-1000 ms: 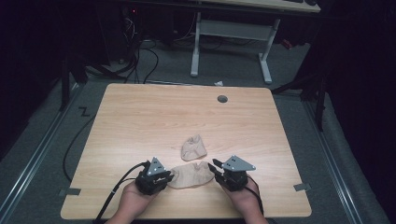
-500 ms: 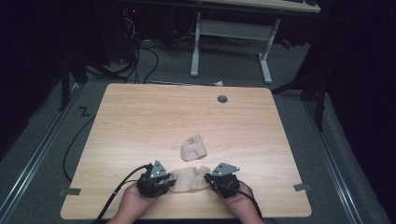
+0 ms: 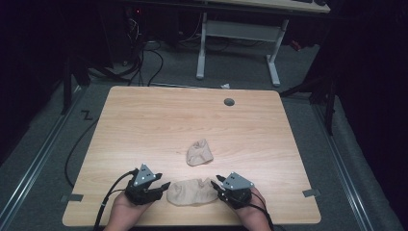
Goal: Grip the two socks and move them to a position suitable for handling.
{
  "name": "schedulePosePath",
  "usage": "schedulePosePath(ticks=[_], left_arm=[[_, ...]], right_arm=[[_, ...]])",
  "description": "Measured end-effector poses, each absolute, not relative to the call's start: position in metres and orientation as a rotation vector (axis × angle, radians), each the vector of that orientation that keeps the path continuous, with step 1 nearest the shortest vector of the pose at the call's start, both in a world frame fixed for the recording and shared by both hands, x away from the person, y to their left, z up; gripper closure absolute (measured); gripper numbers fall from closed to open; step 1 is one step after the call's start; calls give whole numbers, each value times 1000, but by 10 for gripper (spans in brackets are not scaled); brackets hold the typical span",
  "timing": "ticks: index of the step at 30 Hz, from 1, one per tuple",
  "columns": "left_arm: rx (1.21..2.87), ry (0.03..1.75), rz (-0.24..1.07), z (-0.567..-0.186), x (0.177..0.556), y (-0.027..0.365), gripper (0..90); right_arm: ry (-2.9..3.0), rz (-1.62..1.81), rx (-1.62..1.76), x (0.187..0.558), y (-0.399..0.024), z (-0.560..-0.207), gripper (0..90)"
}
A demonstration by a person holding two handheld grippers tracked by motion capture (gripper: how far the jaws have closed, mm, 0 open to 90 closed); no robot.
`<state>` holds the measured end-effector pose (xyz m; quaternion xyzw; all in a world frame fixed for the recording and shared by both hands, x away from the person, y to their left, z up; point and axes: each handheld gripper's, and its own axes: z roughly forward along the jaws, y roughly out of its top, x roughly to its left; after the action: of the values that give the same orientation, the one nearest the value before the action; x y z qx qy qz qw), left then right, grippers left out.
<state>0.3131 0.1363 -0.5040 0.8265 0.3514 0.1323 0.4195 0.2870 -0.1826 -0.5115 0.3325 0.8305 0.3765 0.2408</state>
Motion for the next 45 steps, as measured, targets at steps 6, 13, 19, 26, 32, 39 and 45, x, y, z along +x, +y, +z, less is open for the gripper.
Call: schedulePosePath(ticks=[6, 13, 19, 26, 32, 39, 45], left_arm=[[2065, 897, 367, -503, 317, 143, 495], [2069, 891, 374, -501, 319, 145, 480], [2061, 906, 371, -502, 320, 148, 477], [2076, 899, 366, -504, 320, 145, 465], [2080, 901, 367, -505, 320, 146, 463], [2088, 892, 362, -505, 320, 145, 463], [2094, 881, 350, -506, 319, 143, 463]], right_arm=[[2306, 1009, 983, 317, -179, -508, 637], [2329, 1023, 1010, 340, -168, -498, 586], [2328, 1032, 1002, 358, -149, -494, 530], [2340, 982, 1014, 382, -133, -502, 587], [2387, 975, 1025, 394, -125, -513, 580], [2434, 923, 1028, 398, -122, -522, 595], [2448, 898, 979, 388, -121, -522, 737]])
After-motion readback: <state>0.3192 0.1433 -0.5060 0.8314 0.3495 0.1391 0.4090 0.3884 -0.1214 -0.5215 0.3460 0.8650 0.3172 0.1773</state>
